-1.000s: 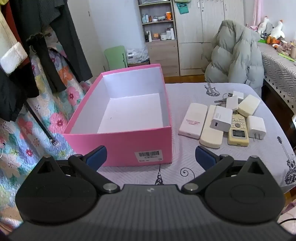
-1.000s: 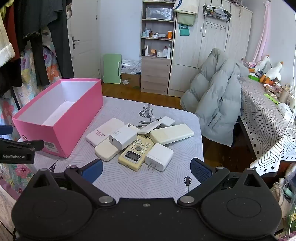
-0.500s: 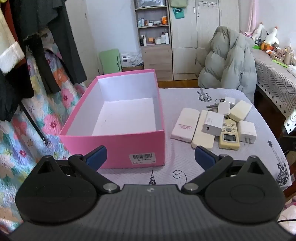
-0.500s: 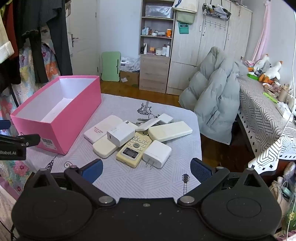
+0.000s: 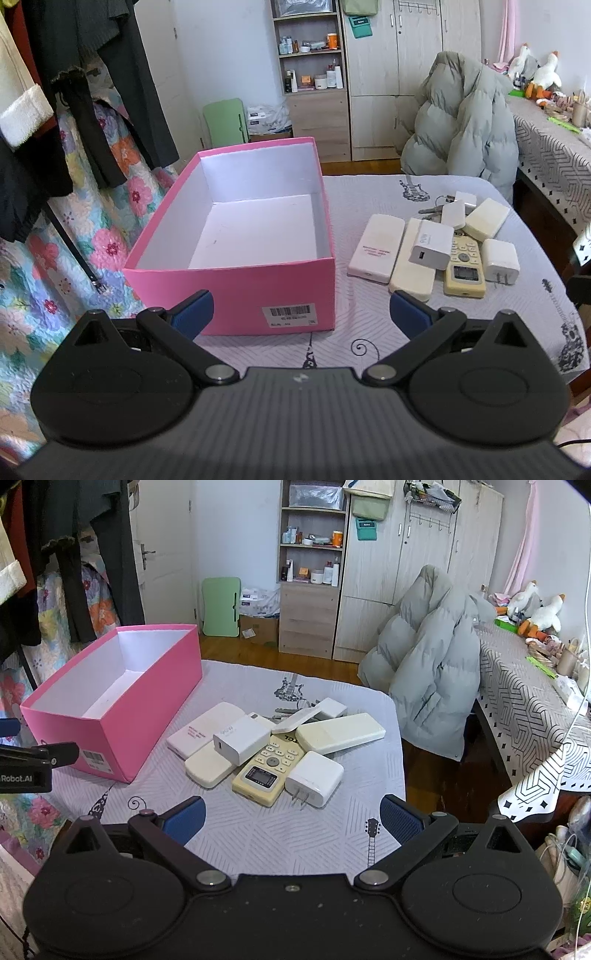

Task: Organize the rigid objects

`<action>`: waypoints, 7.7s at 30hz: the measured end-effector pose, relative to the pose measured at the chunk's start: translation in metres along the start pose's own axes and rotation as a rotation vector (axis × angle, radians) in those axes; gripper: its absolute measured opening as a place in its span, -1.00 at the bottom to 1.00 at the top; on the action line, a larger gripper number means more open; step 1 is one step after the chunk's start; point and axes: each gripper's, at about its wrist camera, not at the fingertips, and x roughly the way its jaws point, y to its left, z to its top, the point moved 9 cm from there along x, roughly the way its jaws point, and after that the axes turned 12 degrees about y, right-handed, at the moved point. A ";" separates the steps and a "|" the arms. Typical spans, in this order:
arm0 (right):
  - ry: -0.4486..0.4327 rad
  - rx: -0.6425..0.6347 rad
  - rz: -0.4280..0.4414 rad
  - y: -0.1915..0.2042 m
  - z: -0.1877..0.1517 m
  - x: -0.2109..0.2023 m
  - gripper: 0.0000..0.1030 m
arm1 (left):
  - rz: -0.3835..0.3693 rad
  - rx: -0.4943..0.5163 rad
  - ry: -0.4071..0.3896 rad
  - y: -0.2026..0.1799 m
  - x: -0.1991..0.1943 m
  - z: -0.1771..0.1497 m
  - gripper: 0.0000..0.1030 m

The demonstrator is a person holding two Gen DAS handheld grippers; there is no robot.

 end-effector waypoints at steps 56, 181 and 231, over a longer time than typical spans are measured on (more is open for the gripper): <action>0.034 -0.001 0.011 0.002 -0.004 0.007 0.98 | -0.018 -0.016 0.014 0.007 0.002 0.000 1.00; 0.441 0.177 0.024 -0.091 0.144 0.251 -0.51 | -0.110 -0.149 0.084 0.188 0.179 0.097 -0.94; 0.353 -0.486 0.108 0.291 0.184 0.226 -0.61 | -0.222 -0.211 0.071 0.189 0.174 0.087 -0.87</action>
